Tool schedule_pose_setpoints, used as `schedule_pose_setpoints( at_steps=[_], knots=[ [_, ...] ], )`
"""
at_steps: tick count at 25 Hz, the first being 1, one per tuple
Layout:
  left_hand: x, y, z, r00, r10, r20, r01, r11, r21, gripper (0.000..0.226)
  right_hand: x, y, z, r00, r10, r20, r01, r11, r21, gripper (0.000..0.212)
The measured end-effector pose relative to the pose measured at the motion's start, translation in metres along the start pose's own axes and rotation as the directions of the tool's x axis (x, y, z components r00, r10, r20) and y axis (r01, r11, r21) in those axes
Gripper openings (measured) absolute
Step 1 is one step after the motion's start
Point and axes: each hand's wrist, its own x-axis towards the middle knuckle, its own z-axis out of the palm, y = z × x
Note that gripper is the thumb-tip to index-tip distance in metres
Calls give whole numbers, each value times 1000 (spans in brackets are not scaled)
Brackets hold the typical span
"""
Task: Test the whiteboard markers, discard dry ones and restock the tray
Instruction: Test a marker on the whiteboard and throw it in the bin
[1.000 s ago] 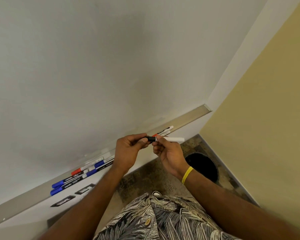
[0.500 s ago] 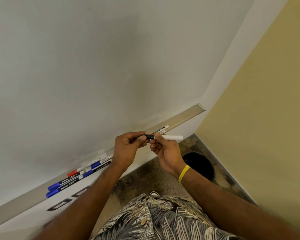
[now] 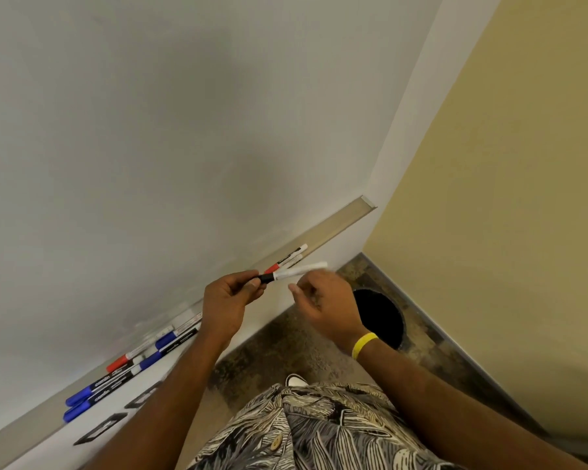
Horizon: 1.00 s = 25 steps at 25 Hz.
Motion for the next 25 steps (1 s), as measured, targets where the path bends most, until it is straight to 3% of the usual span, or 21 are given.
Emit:
schedule_pose_setpoints(
  at_steps=[2, 5, 7, 10, 14, 19, 23, 25],
  knots=[
    [3, -10, 5, 998, -15, 61, 9, 995, 98, 22, 0, 16, -5, 994, -96, -54, 88, 986, -142, 27],
    [5, -23, 22, 988, -64, 141, 36, 980, 194, 22, -1, 31, -4, 966, 69, 249, -13, 975, -221, 52],
    [7, -35, 33, 981, -65, 180, 13, 961, 275, 22, -16, 42, 5, 935, 110, 338, -33, 974, -226, 41],
    [11, -52, 44, 966, -33, 255, -88, 891, 445, 26, -38, 62, 7, 929, 178, 324, -126, 976, -177, 27],
    [14, -60, 56, 957, -70, 282, -90, 851, 517, 22, -46, 110, -8, 906, 349, 241, -304, 931, -204, 23],
    [23, -52, 79, 942, 30, 334, -253, 717, 649, 12, -41, 174, -38, 843, 504, 192, -440, 848, -295, 21],
    [36, -50, 106, 883, 64, 465, -413, 577, 704, 15, -23, 213, -62, 826, 539, 169, -455, 812, -365, 45],
    [43, -54, 119, 847, 34, 530, -472, 507, 721, 39, -20, 226, -70, 841, 518, 154, -427, 812, -398, 57]
  ],
)
